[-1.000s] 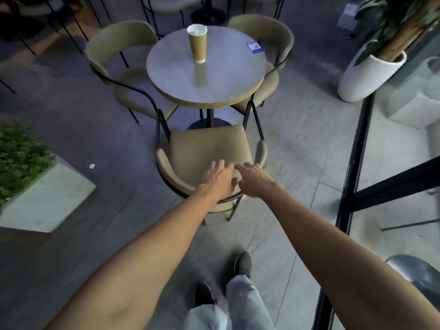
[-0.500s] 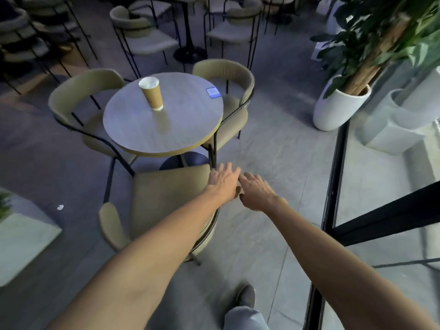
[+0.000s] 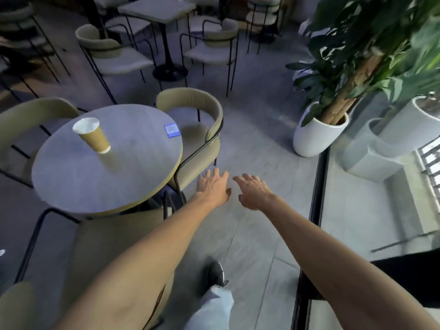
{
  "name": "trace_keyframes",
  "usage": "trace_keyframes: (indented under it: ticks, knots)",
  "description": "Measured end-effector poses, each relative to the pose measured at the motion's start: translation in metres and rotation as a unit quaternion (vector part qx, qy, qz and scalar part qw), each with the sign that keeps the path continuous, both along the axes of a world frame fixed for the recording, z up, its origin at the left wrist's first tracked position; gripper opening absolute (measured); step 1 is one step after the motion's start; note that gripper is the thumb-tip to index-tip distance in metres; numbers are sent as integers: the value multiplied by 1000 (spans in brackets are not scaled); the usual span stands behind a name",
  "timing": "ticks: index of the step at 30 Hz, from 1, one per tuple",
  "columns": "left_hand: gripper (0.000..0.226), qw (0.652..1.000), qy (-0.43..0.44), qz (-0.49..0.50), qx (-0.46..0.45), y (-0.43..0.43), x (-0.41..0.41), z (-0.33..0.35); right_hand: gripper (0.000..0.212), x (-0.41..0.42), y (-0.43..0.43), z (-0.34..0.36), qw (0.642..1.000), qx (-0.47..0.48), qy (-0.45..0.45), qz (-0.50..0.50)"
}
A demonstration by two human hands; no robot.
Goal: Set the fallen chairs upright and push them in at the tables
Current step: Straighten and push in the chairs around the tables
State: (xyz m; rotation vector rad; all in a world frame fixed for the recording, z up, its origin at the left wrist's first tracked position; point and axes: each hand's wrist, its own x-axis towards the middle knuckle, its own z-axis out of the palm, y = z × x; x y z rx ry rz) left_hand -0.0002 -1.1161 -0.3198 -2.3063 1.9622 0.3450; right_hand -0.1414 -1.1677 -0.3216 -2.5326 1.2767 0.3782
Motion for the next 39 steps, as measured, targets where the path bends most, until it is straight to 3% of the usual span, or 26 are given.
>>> trace_keyframes:
  ticks: [14,21,29,34,39]
  knots:
    - [45,999,-14,33,24,-297,13,-7,61,12,-301,10,999,-25,22,40]
    - [47,989,7,151,10,-426,29,-43,57,44,-454,-10,990,-14,11,141]
    - [36,954,22,298,-22,-515,50,-43,58,93,-575,-11,962,-19,27,273]
    - [49,932,5,363,-7,-548,82,-42,54,155,-624,-11,937,-45,15,346]
    - [43,909,4,417,7,-572,127,-43,58,224,-654,-8,913,-32,19,406]
